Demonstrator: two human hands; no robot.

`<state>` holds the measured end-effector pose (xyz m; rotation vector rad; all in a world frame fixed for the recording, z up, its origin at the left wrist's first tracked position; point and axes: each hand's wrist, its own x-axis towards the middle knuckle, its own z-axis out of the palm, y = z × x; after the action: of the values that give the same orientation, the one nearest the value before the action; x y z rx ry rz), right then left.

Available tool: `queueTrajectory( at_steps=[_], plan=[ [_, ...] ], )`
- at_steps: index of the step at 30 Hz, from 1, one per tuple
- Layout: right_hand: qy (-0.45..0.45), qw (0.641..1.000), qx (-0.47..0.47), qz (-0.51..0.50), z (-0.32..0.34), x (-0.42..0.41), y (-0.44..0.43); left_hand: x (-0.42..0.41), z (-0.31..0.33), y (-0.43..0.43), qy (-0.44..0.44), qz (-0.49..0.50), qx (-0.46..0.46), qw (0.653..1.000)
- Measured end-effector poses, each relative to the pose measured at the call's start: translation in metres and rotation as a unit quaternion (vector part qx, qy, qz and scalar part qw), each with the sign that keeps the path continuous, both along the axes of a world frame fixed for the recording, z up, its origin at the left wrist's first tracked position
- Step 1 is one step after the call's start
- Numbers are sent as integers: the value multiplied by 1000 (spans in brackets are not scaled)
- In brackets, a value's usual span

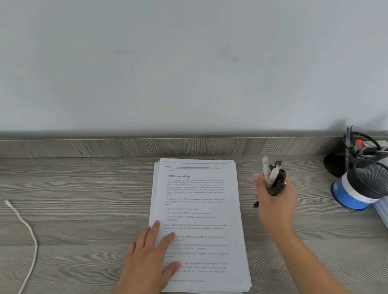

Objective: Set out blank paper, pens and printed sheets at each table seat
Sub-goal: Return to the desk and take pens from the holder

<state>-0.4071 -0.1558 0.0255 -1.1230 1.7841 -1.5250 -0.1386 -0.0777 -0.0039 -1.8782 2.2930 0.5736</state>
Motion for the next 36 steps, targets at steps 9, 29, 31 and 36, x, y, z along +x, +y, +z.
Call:
queueTrajectory(
  at_steps=[9, 29, 31, 36],
  plan=[
    [-53, 996, -13, -68, 6, 28, -10, 6, 1, -1, 14, -12, 6, 1000],
    [256, 953, 163, 20, -9, 19, 14, 26, 17, -16, 147, 27, 23, 989],
    [382, 896, 207, 94, 17, 30, 14, 26, 31, -22, 247, 68, -25, 966],
    [513, 792, 208, 258, 60, 80, 25, 8, 77, -40, 458, 114, -59, 879]
  ],
)
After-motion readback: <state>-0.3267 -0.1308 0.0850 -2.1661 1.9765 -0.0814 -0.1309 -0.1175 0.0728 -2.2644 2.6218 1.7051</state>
